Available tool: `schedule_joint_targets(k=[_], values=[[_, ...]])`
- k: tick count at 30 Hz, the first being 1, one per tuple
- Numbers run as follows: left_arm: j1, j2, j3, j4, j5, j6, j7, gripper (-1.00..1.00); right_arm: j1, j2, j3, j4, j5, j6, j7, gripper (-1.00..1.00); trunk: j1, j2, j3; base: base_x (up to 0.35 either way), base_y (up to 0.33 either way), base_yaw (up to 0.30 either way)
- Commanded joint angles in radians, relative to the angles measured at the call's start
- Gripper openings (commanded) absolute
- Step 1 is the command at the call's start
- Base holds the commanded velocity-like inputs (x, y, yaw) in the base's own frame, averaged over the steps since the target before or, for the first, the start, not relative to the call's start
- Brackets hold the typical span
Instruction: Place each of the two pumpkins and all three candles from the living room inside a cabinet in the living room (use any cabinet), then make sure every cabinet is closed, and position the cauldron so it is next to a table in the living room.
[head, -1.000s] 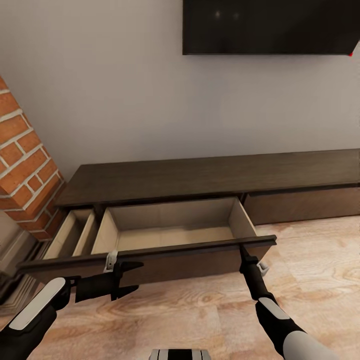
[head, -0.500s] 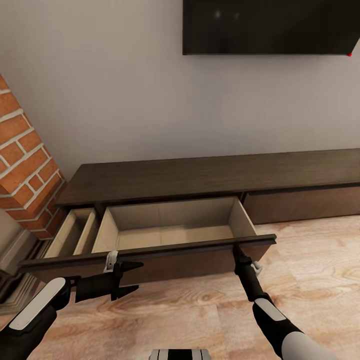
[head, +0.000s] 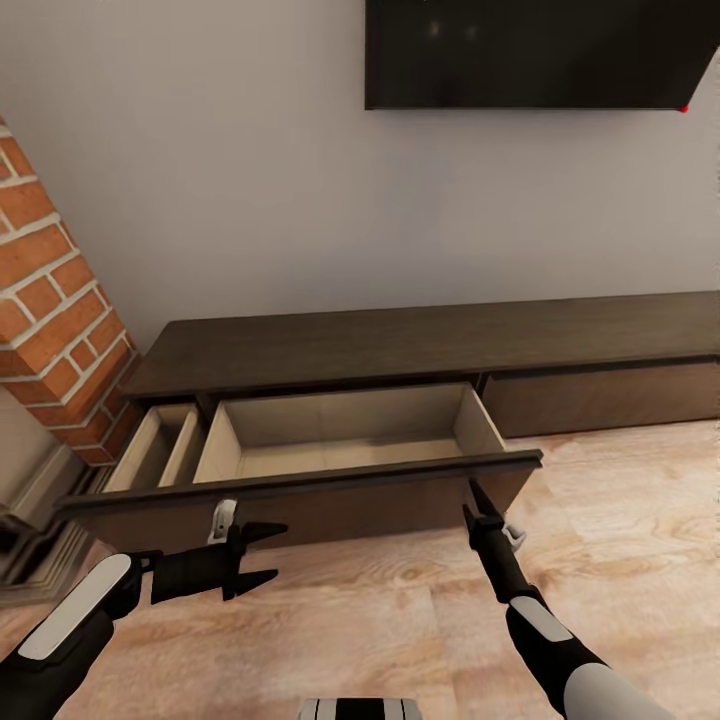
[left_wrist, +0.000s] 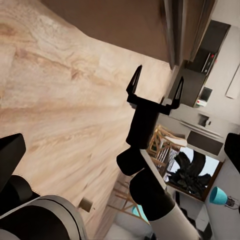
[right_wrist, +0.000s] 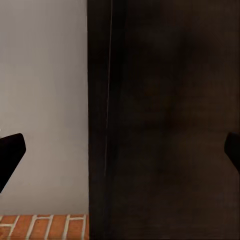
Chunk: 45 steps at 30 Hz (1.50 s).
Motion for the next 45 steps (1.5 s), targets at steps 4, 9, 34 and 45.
schedule_joint_targets(k=[4, 9, 34, 45], values=[[-0.001, 0.001, -0.001, -0.001, 0.010, 0.001, 0.008, 1.00, -0.001, -0.004, 0.007, 0.001, -0.009, 0.004, 0.004, 1.00, -0.001, 0.000, -0.001, -0.248, 0.000, 0.000], [-0.001, 0.001, -0.001, -0.001, 0.010, 0.001, 0.008, 1.00, -0.001, -0.004, 0.012, -0.001, -0.010, 0.005, 0.004, 1.00, -0.001, 0.000, -0.001, -0.249, 0.000, 0.000], [-0.001, 0.013, -0.009, -0.014, 0.123, 0.001, 0.009, 1.00, 0.073, -0.010, 0.033, 0.228, 0.407, 0.392, 0.007, 1.00, -0.004, 0.001, 0.026, -0.061, 0.000, 0.000], [-0.001, 0.013, -0.023, -0.012, 0.122, -0.001, 0.011, 1.00, 0.073, -0.010, 0.036, 0.268, 0.541, 0.301, 0.014, 1.00, -0.009, 0.004, 0.069, 0.000, 0.000, 0.000]])
